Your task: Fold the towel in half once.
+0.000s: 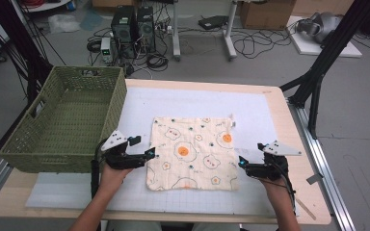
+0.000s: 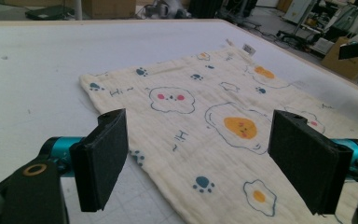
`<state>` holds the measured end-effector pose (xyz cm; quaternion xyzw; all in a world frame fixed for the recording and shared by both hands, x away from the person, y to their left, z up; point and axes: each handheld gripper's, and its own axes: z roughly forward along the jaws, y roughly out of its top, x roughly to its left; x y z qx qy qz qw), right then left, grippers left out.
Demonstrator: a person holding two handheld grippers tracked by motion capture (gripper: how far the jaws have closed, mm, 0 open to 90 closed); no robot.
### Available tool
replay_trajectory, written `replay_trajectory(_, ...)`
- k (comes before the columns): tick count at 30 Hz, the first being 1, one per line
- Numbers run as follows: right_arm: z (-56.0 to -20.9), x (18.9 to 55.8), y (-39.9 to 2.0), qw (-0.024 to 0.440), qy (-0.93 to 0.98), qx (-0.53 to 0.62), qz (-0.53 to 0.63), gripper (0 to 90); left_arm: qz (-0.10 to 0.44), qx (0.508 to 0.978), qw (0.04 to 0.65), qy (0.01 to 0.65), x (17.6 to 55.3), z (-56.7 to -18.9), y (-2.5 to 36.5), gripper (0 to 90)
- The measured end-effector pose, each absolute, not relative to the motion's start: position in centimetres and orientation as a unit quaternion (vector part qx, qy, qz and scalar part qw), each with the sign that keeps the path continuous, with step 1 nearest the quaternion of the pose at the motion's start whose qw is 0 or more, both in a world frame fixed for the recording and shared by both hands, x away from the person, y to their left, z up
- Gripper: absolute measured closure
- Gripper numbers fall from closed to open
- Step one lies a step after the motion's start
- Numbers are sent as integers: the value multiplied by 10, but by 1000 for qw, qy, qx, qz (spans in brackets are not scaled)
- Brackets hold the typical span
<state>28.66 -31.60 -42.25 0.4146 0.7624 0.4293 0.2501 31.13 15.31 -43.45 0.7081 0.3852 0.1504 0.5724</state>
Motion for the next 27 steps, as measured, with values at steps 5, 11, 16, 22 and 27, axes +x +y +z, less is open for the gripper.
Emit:
replay_trajectory(5, -424, 289, -315, 246, 764, 416, 429, 113, 141, 705, 571, 397, 315, -437, 154, 205)
replay_trajectory(11, -425, 290, -317, 242, 759, 418, 436, 113, 145, 701, 570, 403, 315, -437, 153, 202)
replay_trajectory(16, -423, 289, -317, 238, 755, 421, 443, 113, 156, 706, 562, 401, 321, -435, 148, 201)
replay_trajectory(22, -422, 290, -316, 231, 758, 416, 446, 113, 156, 702, 557, 415, 333, -429, 147, 199)
replay_trajectory(27, -423, 290, -315, 231, 759, 414, 446, 113, 178, 699, 544, 429, 352, -422, 145, 218)
